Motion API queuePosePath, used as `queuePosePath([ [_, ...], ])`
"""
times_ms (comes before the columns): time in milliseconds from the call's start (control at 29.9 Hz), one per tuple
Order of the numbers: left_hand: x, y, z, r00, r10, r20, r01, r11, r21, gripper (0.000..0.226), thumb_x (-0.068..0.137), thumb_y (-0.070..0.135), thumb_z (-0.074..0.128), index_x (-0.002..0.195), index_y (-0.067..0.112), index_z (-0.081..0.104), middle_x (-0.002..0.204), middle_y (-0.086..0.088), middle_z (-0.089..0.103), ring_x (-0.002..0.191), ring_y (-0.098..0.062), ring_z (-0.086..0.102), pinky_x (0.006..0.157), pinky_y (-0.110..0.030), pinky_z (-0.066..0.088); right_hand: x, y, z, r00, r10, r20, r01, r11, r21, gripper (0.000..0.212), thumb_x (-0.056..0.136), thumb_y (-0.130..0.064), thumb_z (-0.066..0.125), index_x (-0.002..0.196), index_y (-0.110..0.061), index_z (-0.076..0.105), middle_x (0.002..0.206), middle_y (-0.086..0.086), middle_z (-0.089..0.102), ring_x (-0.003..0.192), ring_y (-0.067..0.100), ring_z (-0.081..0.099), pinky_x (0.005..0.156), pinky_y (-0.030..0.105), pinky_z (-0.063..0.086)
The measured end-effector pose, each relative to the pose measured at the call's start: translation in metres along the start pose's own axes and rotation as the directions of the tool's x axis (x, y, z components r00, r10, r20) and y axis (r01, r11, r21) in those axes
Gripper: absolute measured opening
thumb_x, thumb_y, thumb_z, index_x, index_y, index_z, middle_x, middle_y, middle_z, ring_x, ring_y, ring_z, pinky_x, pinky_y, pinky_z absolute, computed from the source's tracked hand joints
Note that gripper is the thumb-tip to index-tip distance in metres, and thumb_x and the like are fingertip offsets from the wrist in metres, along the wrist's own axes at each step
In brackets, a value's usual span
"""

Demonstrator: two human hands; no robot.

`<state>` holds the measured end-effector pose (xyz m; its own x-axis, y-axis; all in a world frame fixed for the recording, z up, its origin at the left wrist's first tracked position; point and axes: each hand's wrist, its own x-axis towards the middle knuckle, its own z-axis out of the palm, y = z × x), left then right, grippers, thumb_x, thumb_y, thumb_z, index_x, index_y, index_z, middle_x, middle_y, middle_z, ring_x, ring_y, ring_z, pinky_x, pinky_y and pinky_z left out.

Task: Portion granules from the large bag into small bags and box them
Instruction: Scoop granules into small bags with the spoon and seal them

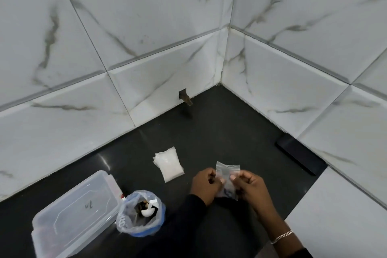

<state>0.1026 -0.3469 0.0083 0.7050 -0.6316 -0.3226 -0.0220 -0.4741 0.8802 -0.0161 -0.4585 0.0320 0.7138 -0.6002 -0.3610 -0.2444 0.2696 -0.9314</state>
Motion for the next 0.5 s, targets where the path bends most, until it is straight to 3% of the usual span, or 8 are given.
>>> queuePosePath([
  [100,0.008,0.002,0.007,1.0,-0.018,0.018,0.021,0.987,-0.156,0.022,0.088,0.035,0.066,0.088,0.013,0.07,0.086,-0.003,0.075,0.084,-0.018,0.072,0.076,-0.036,0.059,0.004,0.0,-0.006,0.999,0.016,0.037,-0.015,0.999,-0.048,0.011,0.094,-0.013,0.067,0.099,-0.008,0.075,0.091,0.015,0.078,0.082,0.028,0.076,0.061,0.029,0.057],
  [201,0.018,0.003,0.012,1.0,-0.026,0.001,0.026,0.985,-0.169,0.027,0.095,0.033,0.058,0.085,0.011,0.071,0.082,-0.006,0.075,0.079,-0.017,0.071,0.075,-0.04,0.058,0.011,0.0,-0.009,0.999,0.003,0.046,0.0,0.998,-0.069,0.015,0.096,-0.02,0.065,0.103,-0.011,0.074,0.092,0.013,0.078,0.081,0.028,0.076,0.06,0.032,0.057],
  [368,0.031,0.003,0.019,0.997,-0.041,0.064,0.054,0.972,-0.23,0.021,0.096,0.023,0.058,0.086,0.016,0.076,0.086,-0.004,0.076,0.084,-0.014,0.072,0.076,-0.031,0.058,0.024,0.004,-0.015,0.999,-0.001,-0.042,-0.003,0.996,-0.085,0.024,0.099,-0.026,0.06,0.096,-0.008,0.075,0.087,0.014,0.077,0.08,0.03,0.076,0.068,0.043,0.061],
  [502,0.043,-0.002,0.025,0.997,-0.078,0.028,0.083,0.974,-0.209,0.019,0.092,0.017,0.063,0.078,0.01,0.073,0.075,-0.001,0.072,0.072,-0.01,0.065,0.068,-0.028,0.055,0.037,0.017,-0.015,0.991,-0.017,-0.136,-0.011,0.978,-0.207,0.026,0.098,-0.024,0.062,0.081,-0.008,0.074,0.074,0.012,0.075,0.07,0.029,0.075,0.06,0.044,0.061],
])
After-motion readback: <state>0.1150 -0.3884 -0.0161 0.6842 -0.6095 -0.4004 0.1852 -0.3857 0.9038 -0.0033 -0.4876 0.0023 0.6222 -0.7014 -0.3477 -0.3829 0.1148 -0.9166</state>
